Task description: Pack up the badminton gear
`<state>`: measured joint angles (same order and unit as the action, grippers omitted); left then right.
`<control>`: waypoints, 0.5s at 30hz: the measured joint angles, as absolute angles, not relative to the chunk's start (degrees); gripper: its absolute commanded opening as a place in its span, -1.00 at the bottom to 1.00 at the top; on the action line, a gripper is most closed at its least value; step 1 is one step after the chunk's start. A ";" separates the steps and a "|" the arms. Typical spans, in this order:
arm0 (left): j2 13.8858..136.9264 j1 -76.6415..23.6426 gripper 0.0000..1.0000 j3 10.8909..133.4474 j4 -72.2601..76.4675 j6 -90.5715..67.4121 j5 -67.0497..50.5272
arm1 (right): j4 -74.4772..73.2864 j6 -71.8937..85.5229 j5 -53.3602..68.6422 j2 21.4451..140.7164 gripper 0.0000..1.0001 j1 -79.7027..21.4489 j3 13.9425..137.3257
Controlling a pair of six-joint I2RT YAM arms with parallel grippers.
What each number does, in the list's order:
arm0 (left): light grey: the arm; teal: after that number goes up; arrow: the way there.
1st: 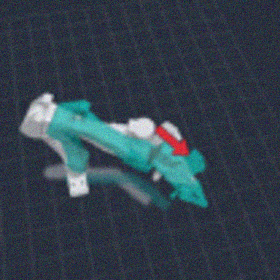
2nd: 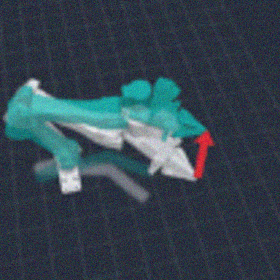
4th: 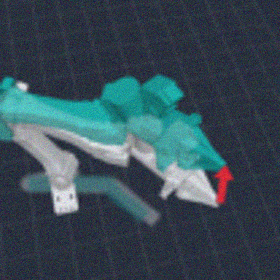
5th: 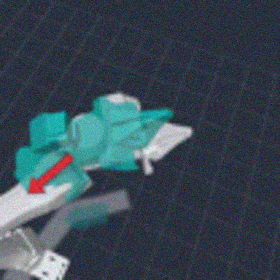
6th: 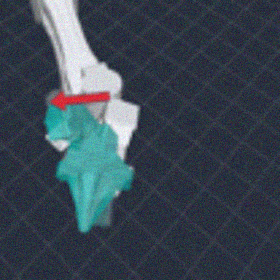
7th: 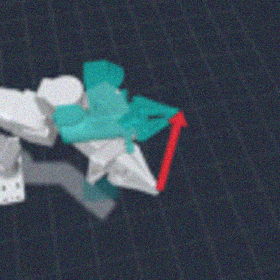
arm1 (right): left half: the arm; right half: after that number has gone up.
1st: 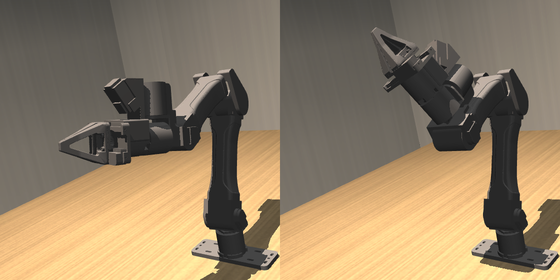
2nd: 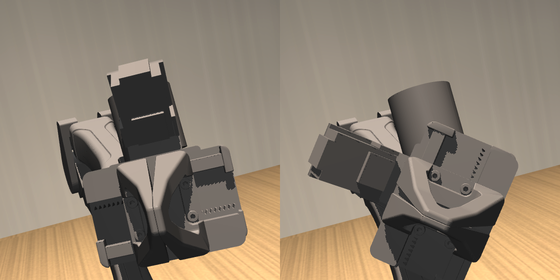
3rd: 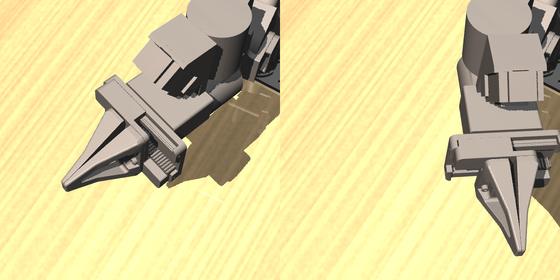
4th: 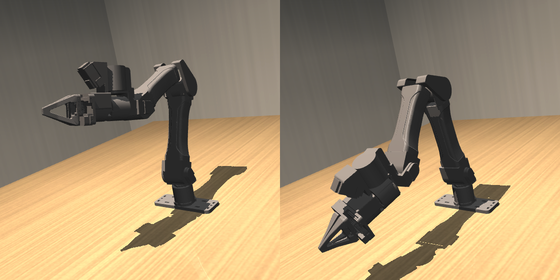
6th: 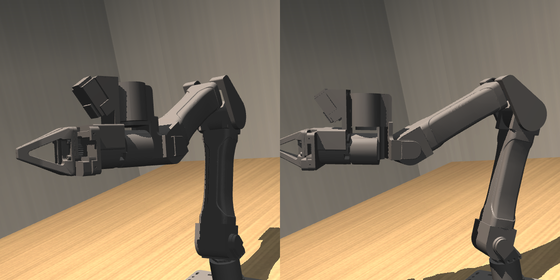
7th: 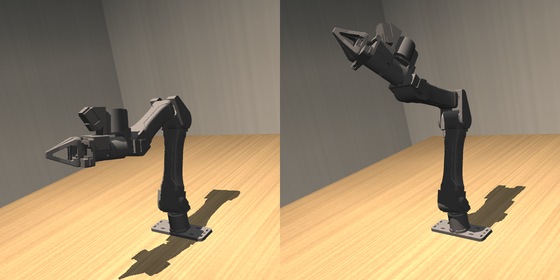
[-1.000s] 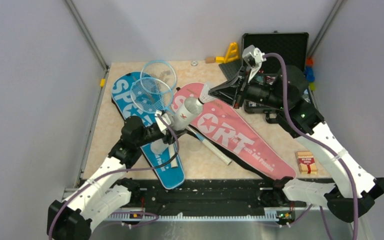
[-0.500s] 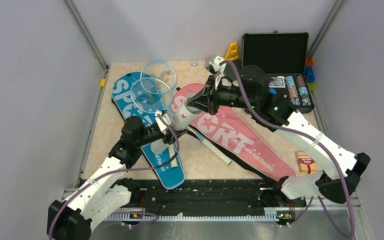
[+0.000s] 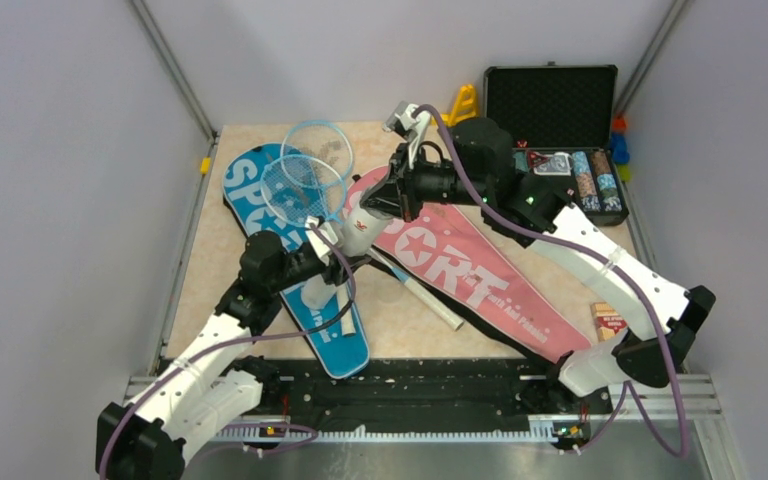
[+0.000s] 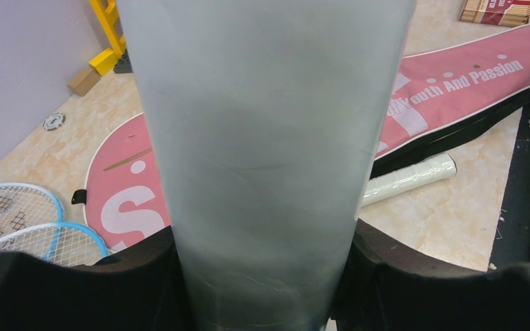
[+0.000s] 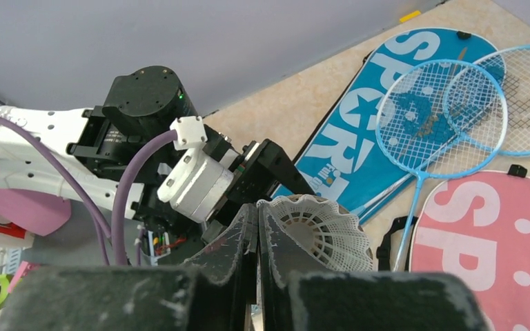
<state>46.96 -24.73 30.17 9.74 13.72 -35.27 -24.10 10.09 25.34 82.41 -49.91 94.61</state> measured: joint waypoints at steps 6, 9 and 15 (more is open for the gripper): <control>46.63 -24.88 -0.41 30.09 9.67 13.76 -35.33 | -25.23 10.74 24.47 82.13 -0.34 -50.61 94.61; 46.50 -25.17 -0.41 29.98 9.65 14.02 -35.48 | -26.41 10.28 23.40 81.78 -0.08 -51.24 94.67; 46.48 -25.61 -0.41 29.93 9.52 14.66 -36.03 | -29.93 6.85 18.79 78.50 0.49 -51.62 95.83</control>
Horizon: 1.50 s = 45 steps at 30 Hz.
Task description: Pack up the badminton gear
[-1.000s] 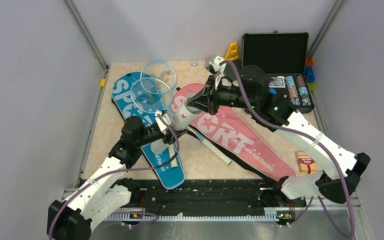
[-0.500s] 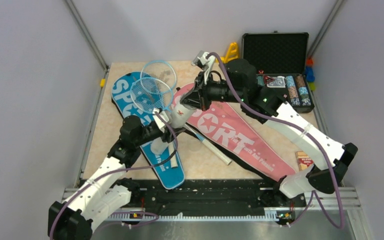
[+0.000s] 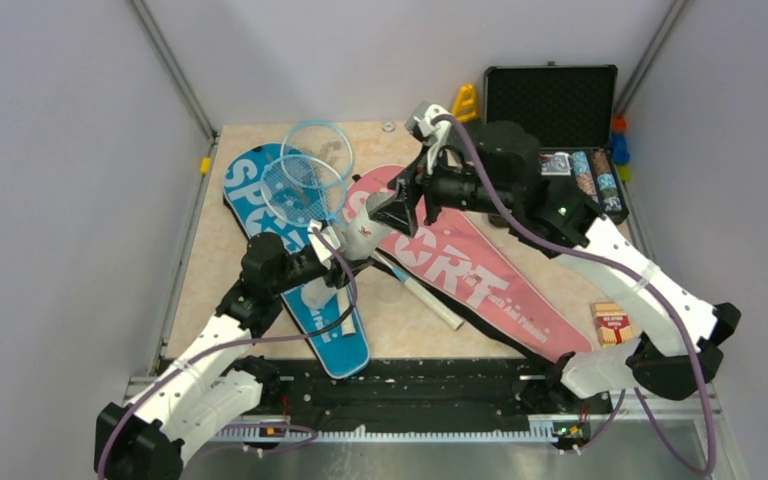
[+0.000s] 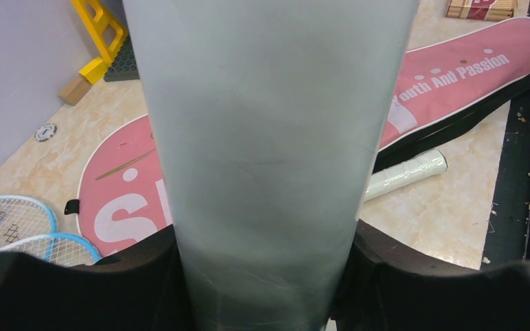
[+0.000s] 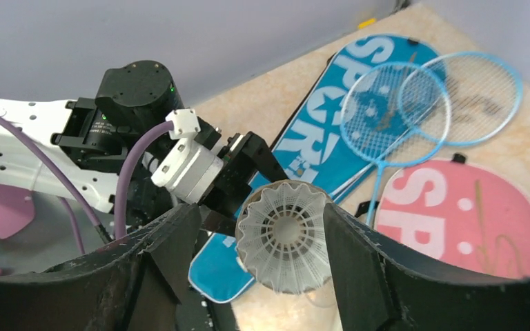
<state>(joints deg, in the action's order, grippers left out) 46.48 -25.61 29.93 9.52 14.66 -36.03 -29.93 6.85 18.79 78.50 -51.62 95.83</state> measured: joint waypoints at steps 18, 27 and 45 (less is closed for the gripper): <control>45.60 -25.65 -0.41 29.63 9.10 15.14 -36.64 | -41.08 -3.99 1.72 78.78 0.94 -51.72 101.38; 44.47 -25.45 -0.41 29.15 8.58 15.40 -36.75 | -51.59 -6.57 5.93 96.09 0.89 -51.59 115.18; 41.50 -25.89 -0.42 27.51 9.89 13.17 -30.79 | -43.81 -6.28 2.17 77.17 0.96 -51.79 105.32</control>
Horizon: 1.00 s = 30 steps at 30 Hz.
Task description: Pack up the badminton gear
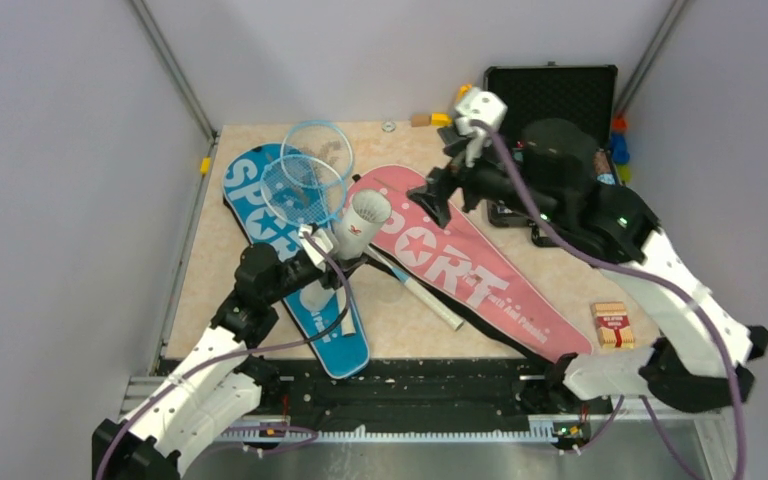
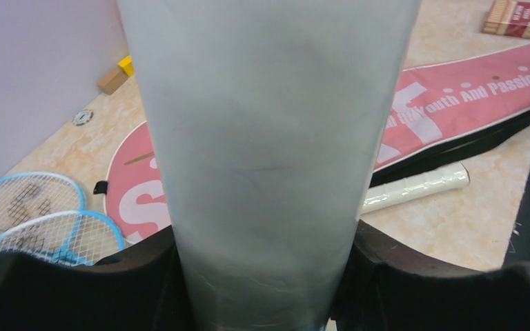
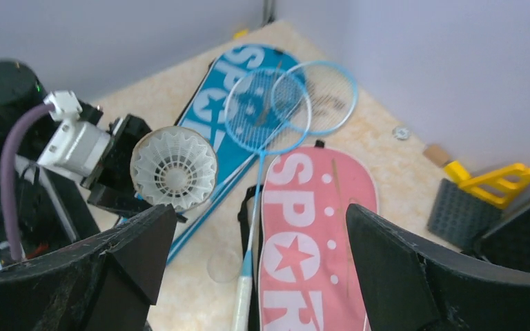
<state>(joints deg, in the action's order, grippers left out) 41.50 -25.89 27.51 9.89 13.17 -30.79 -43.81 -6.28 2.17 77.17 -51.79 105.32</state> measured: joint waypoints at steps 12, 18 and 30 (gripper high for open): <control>35.70 -25.98 -0.42 26.41 10.33 4.69 -6.37 | -28.82 11.00 -14.17 64.12 0.70 -51.88 78.22; 30.65 -25.98 -0.42 23.88 10.39 1.74 1.63 | -25.15 22.83 -8.29 77.36 0.30 -51.99 63.83; 28.27 -25.98 -0.43 22.22 10.48 -2.66 3.97 | -21.52 37.47 -14.09 91.31 -0.06 -60.29 60.97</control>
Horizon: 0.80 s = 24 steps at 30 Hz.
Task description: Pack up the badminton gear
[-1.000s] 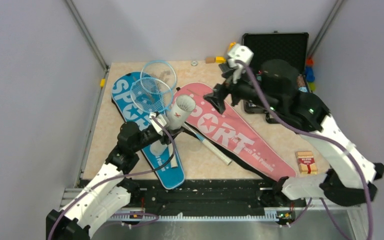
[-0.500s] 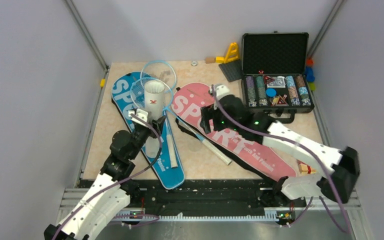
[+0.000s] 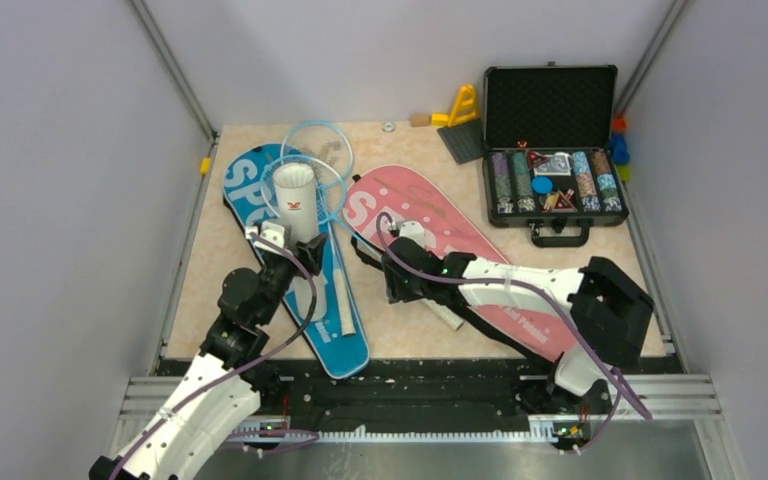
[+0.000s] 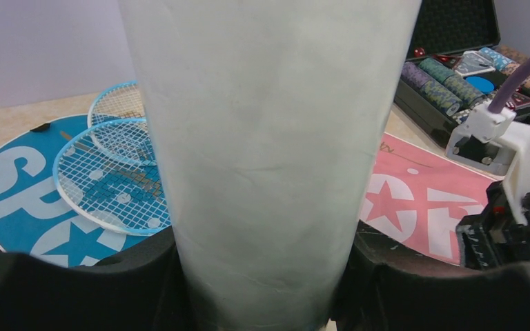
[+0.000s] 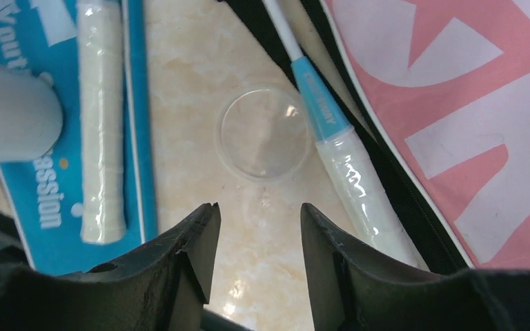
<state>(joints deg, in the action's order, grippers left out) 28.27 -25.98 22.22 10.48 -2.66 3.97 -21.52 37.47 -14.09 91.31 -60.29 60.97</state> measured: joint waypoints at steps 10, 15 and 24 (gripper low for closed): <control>28.25 -25.98 -0.44 21.67 12.01 -4.40 3.68 | -18.15 47.27 -25.69 99.02 -0.25 -62.04 58.85; 28.25 -25.98 -0.44 21.15 13.06 -4.67 3.60 | -17.80 49.80 -29.21 102.19 -0.34 -62.30 59.00; 29.06 -25.98 -0.44 20.95 13.58 -5.04 2.37 | -16.36 50.24 -32.47 104.66 -1.00 -62.52 60.88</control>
